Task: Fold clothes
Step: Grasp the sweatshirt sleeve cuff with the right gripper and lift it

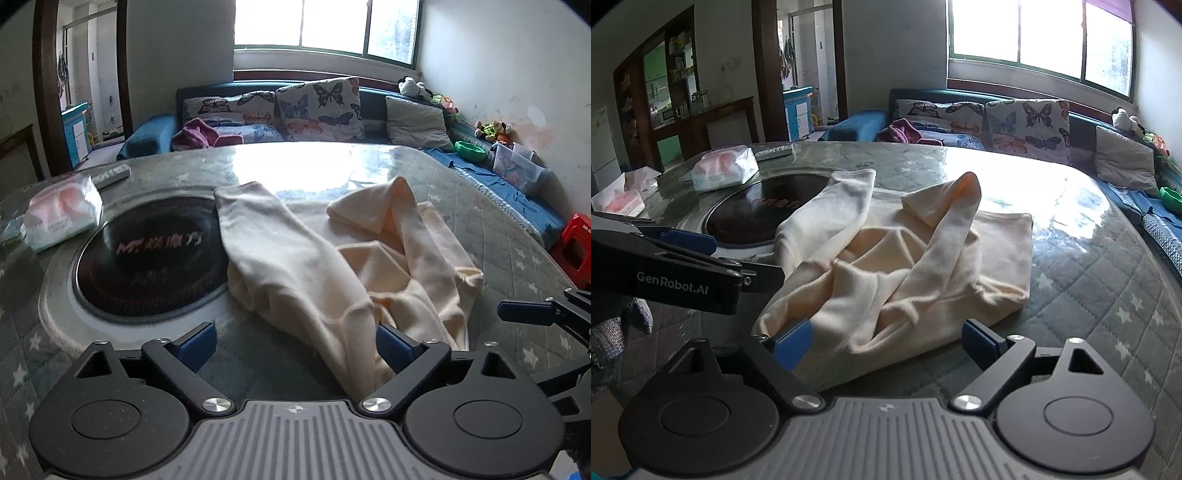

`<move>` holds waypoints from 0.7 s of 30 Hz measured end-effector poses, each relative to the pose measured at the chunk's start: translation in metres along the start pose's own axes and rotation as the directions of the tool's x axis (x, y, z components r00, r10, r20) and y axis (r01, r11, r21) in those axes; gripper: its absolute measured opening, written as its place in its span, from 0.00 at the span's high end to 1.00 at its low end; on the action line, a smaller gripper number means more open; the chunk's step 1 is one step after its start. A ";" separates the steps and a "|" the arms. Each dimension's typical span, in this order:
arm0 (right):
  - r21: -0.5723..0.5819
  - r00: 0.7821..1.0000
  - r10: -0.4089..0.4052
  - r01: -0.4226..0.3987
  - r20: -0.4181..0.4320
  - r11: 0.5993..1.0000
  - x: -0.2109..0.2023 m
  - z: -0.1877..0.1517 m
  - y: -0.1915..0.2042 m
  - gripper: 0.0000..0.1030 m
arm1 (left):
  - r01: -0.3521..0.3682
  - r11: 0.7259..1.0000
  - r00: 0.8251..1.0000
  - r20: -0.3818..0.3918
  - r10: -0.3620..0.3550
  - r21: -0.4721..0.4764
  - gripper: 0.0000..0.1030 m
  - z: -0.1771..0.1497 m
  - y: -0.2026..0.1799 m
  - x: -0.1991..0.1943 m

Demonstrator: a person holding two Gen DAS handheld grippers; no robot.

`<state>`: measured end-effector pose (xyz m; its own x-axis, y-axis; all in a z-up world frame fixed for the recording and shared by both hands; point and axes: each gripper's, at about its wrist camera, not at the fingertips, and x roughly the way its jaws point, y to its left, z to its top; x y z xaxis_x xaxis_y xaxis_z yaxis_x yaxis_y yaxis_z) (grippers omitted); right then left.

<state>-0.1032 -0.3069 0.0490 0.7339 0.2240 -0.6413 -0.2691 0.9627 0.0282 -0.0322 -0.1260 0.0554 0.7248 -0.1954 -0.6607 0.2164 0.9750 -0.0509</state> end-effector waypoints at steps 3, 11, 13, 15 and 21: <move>0.009 1.000 -0.003 0.003 0.003 1.000 0.005 0.011 -0.010 0.19 | 0.012 1.000 1.000 0.008 -0.012 0.003 0.12 0.012 0.001 0.008; 0.014 0.998 -0.055 0.055 0.006 0.998 0.042 0.055 -0.050 0.30 | 0.038 0.998 0.999 -0.018 -0.037 0.045 0.23 0.037 -0.009 0.044; 0.019 0.998 -0.059 0.059 -0.002 0.998 0.053 0.065 -0.060 0.32 | 0.049 0.997 0.998 -0.029 -0.047 0.052 0.23 0.040 -0.012 0.053; 0.021 0.998 -0.065 0.065 -0.008 0.998 0.065 0.074 -0.068 0.34 | 0.060 0.996 0.998 -0.040 -0.057 0.060 0.23 0.043 -0.015 0.061; 0.022 0.997 -0.062 0.063 -0.039 0.998 0.106 0.095 -0.086 0.44 | 0.083 0.994 0.994 -0.078 -0.077 0.074 0.36 0.043 -0.020 0.079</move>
<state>0.0570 -0.3513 0.0518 0.7245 0.1574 -0.6711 -0.2083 0.9780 0.0044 0.0485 -0.1656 0.0360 0.6529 -0.2612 -0.7110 0.3235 0.9449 -0.0501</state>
